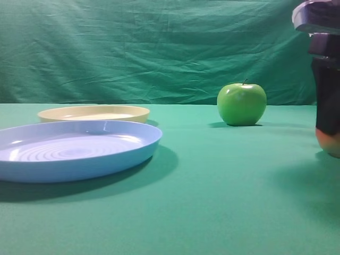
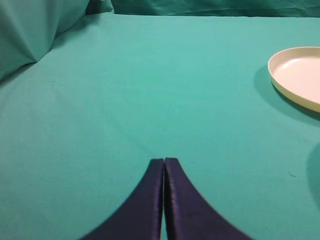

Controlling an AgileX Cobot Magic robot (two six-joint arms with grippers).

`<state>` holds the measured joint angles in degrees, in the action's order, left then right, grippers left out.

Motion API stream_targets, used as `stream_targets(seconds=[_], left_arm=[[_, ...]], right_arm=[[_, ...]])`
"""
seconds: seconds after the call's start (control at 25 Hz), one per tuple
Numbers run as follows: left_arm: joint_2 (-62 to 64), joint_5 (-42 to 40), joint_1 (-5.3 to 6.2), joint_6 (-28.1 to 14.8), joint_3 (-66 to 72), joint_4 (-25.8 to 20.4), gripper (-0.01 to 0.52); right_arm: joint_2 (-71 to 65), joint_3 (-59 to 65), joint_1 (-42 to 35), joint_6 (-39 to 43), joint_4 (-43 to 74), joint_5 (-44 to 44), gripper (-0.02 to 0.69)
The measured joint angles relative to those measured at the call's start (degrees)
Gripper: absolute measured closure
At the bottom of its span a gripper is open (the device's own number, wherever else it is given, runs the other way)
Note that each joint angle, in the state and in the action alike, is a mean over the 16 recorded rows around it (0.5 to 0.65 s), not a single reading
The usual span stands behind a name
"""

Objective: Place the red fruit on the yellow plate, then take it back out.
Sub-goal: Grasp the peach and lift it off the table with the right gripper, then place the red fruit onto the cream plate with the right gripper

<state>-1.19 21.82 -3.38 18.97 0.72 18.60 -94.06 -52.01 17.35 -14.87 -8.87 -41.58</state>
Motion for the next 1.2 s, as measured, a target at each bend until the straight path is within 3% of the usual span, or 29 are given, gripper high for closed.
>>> stream_targets(seconds=[0.28,0.68,1.2], left_arm=[[0.00,0.00,0.00,0.00,0.00,0.00,0.514],[0.00,0.00,0.00,-0.01,0.00,0.00,0.514],[0.00,0.00,0.00,-0.09,0.00,0.00,0.514]], right_arm=[[-0.34,-9.68,0.55,-0.23,0.49,-3.90,0.465],[-6.45,-32.02,8.03,-1.12,-0.23,-7.52,0.480],[-30.27,-59.89,22.71,-2.45,-2.24,-7.10,0.480]])
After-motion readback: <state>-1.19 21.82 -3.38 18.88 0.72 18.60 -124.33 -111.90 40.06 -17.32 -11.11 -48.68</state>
